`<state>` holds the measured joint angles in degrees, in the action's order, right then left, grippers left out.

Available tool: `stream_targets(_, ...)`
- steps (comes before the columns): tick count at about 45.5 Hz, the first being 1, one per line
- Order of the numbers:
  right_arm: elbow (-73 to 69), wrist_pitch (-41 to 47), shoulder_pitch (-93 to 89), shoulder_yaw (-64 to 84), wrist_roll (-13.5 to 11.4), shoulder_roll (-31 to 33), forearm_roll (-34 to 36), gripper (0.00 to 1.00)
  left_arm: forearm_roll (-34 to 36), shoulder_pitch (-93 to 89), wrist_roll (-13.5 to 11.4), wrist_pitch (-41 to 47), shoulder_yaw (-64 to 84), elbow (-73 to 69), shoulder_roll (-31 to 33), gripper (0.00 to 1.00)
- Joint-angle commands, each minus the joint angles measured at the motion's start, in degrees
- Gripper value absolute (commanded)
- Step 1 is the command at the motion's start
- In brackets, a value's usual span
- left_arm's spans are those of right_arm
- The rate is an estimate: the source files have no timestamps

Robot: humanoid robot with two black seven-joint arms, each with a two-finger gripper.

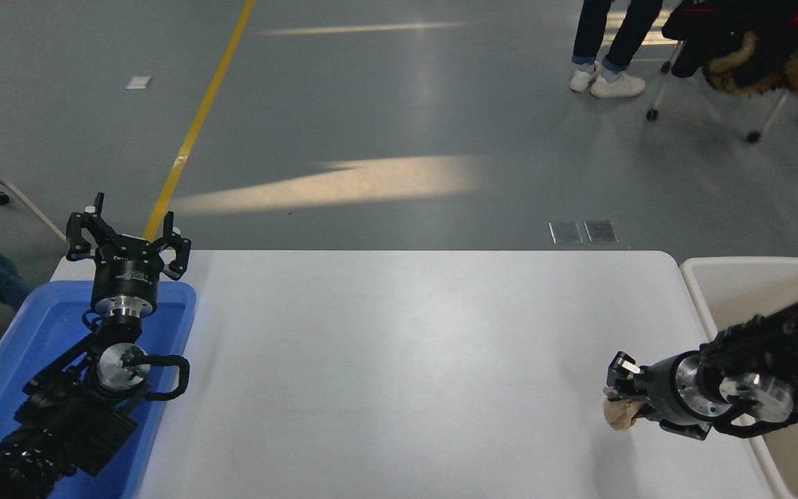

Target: Pick up paper ball place in dustbin

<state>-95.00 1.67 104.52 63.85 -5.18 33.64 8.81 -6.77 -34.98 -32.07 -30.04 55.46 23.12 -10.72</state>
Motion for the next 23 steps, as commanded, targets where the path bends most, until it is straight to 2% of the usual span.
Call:
stream_targets(1, -5.0, 21.2, 30.0, 13.1, 0.0, 2.7, -0.6, 0.0, 0.0, 0.0, 0.0, 0.0, 0.0, 0.0, 0.0, 0.99)
stream_targets(7, -5.0, 36.1, 44.9, 17.0, 0.3, 0.4, -0.6, 0.0, 0.0, 0.0, 0.0, 0.0, 0.0, 0.0, 0.0, 0.99)
stream_targets(12, -5.0, 43.1, 52.4, 18.1, 0.5, -1.4, -0.6, 0.0, 0.0, 0.0, 0.0, 0.0, -0.1, 0.0, 0.0, 0.99)
stream_targets(23, -5.0, 43.3, 56.8, 18.5, 0.7, -3.1, -0.5, 0.0, -0.1, 0.0, 0.0, 0.1, 0.0, 0.0, 0.0, 0.99)
